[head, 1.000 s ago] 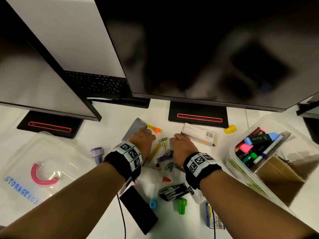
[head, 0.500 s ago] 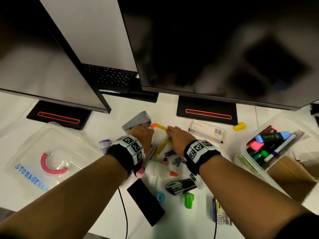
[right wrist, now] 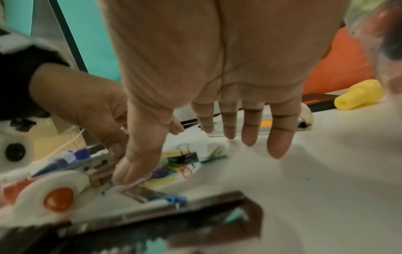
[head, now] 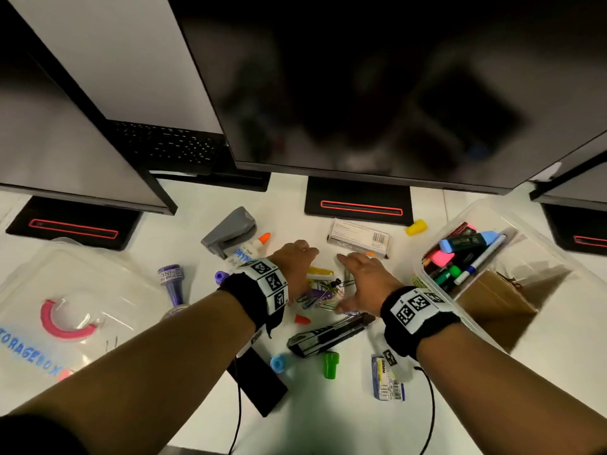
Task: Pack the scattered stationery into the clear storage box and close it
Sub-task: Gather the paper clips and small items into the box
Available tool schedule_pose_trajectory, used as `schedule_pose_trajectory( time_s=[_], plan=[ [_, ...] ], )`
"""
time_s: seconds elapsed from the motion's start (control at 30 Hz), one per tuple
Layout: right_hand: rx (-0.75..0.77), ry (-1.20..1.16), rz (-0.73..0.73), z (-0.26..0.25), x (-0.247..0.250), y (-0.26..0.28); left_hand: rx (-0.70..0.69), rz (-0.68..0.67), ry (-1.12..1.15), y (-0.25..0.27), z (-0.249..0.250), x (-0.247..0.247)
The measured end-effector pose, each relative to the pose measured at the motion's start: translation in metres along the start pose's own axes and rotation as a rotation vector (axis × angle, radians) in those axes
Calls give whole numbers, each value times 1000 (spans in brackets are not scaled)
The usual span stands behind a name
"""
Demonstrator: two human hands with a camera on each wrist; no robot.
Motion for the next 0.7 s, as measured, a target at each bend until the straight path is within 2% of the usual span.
schedule_pose_trajectory(
  time_s=[0.07,0.13,0.33,0.7],
  plan=[
    [-36,51,-1,0,-2,-3,42,-49,-80,-8,2,-6],
    [-34,70,22,-5,-2,-9,54,-41,-139,-12,7,-7],
    [32,20,102,-18,-2,-23,13,57,-69,-16,17,-3],
    [-8,47,118,-25,12,-11,-31,33,-210,-8,28,-1]
  ],
)
Point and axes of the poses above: each hand's wrist, its own y-axis away from the middle knuckle, its own x-axis out of the back of the hand, z = x × y, the point moved 8 cm from there along -y, towards the middle knuckle, and after that the axes turned 15 degrees about -z, right-handed, at the moved point
